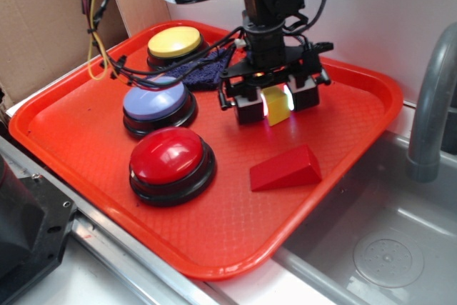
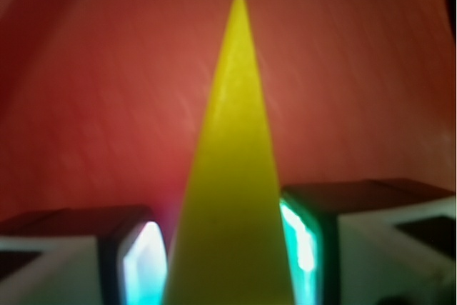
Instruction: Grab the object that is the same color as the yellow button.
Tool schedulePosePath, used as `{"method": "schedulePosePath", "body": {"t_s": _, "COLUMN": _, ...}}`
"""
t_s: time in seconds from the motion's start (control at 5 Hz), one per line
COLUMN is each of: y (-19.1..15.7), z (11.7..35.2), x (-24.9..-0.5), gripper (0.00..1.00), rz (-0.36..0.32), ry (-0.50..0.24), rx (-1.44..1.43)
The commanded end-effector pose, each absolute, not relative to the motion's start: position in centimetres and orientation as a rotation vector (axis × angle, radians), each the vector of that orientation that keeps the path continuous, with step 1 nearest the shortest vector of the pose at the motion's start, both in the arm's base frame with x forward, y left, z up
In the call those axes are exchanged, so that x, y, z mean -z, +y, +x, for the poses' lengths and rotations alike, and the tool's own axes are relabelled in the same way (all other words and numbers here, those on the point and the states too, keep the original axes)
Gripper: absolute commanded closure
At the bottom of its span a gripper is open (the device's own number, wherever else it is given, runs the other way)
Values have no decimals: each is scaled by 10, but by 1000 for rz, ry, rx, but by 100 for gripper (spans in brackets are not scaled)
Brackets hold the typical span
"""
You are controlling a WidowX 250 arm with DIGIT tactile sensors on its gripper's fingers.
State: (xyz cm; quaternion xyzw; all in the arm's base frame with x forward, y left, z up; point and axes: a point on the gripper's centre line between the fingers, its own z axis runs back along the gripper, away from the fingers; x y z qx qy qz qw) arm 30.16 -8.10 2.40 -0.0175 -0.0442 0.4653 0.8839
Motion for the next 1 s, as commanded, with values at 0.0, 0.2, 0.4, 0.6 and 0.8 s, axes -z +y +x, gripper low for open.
{"method": "schedulePosePath", "body": {"t_s": 0.0, "y": -39, "z": 293, "x": -119, "gripper": 100, "rz": -20, "ry": -125, "rx": -633}}
{"method": "schedulePosePath", "body": {"t_s": 0.2, "y": -20, "z": 279, "x": -152, "gripper": 100, "rz": -32, "ry": -94, "rx": -453}}
{"method": "schedulePosePath", "body": {"t_s": 0.4, "y": -4, "z": 261, "x": -175, "gripper": 100, "rz": -53, "ry": -92, "rx": -342}}
{"method": "schedulePosePath", "body": {"t_s": 0.6, "y": 6, "z": 247, "x": -186, "gripper": 100, "rz": -43, "ry": -79, "rx": -262}}
{"method": "schedulePosePath", "body": {"t_s": 0.8, "y": 10, "z": 238, "x": -186, "gripper": 100, "rz": -25, "ry": -105, "rx": -266}}
